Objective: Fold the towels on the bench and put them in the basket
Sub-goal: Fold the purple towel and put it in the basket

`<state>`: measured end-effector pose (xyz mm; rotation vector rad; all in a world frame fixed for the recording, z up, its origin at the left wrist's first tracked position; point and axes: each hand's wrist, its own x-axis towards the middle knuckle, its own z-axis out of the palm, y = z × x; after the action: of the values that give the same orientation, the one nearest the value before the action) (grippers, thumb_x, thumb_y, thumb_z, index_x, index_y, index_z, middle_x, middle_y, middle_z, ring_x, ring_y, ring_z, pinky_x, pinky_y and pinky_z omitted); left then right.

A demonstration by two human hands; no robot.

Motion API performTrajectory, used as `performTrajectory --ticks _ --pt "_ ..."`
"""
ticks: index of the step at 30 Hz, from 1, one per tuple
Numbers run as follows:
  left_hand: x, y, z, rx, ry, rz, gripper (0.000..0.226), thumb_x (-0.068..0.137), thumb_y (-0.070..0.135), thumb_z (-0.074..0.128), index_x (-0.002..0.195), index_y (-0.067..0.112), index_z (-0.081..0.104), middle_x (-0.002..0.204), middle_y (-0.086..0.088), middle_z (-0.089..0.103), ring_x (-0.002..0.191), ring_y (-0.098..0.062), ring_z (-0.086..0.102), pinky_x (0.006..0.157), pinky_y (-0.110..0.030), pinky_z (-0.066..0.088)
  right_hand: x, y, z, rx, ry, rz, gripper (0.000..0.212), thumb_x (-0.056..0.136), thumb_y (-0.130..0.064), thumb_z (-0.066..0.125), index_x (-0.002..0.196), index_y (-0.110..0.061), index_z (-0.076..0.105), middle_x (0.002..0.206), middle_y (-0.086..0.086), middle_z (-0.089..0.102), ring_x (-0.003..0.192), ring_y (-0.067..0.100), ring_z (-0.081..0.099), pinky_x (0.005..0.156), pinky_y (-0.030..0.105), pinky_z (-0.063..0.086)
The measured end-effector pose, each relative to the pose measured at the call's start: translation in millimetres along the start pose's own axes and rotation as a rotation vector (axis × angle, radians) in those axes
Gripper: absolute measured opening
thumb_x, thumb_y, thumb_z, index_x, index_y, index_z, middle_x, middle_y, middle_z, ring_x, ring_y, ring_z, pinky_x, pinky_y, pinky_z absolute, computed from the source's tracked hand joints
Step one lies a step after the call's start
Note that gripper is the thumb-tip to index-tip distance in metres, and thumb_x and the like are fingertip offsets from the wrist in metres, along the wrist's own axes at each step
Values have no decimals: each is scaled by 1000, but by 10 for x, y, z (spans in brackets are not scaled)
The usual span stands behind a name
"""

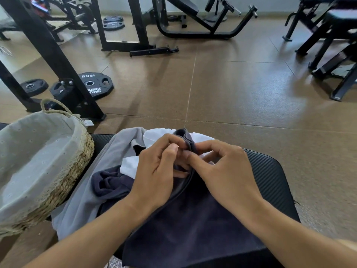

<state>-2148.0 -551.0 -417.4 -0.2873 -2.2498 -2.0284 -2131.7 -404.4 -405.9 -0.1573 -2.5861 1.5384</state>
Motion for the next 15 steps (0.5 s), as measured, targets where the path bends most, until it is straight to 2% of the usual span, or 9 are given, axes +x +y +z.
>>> performTrajectory --ticks 2,4,5,7,9,11,12,13,15 --pt "18 22 4 -27 14 -35 26 92 20 40 91 17 66 75 -9 71 70 -23 71 59 -40 62 17 -2 -14 2 38 -3 12 82 -49 75 90 -41 76 77 -22 73 76 0 69 77 33 57" --pt "69 21 -17 40 85 -22 18 91 16 50 94 24 66 80 -2 71 73 -18 70 62 -38 62 16 -26 -18 103 60 -11 1 87 -36 75 88 -36 76 80 -19 74 75 0 70 72 26 54" --pt "123 0 -55 121 128 5 21 90 11 56 99 29 64 86 4 71 79 -14 70 69 -39 62 8 -42 -14 194 51 -17 5 90 -28 74 86 -32 75 81 -16 76 74 1 71 71 25 54" --pt "247 -52 -175 223 119 16 39 85 11 67 118 30 57 107 14 67 101 -3 65 91 -36 58 -11 -70 -17 369 20 -28 14 95 -17 69 85 -27 71 82 -7 78 76 8 73 74 30 57" --pt "361 -74 -310 183 -32 -55 65 76 30 73 136 29 47 131 14 61 124 2 55 109 -31 45 -28 -118 -49 522 -15 -18 15 98 -11 62 86 -19 67 81 3 78 74 15 72 70 34 59" --pt "442 -95 -405 92 -190 -157 86 69 48 76 145 30 42 139 14 58 133 6 48 118 -32 34 -25 -177 -103 707 -58 24 14 99 -4 58 88 -9 64 78 7 76 67 18 68 58 27 57" --pt "456 -91 -434 44 -250 -203 89 67 51 78 146 31 43 140 15 59 134 7 46 121 -34 30 -22 -208 -135 774 -77 49 17 98 -3 57 86 -10 65 74 7 73 64 16 66 55 24 55" --pt "456 -73 -452 -2 -305 -231 88 68 53 80 146 29 46 140 14 60 136 5 46 122 -36 28 -19 -219 -170 820 -97 68 23 98 -2 57 81 -14 67 71 5 70 62 14 63 53 23 54" --pt "436 -49 -468 -68 -410 -234 66 79 46 76 137 21 59 137 4 65 134 -8 53 119 -37 33 -16 -228 -229 886 -139 89 32 97 -5 58 72 -22 67 71 3 65 61 13 59 55 23 53"
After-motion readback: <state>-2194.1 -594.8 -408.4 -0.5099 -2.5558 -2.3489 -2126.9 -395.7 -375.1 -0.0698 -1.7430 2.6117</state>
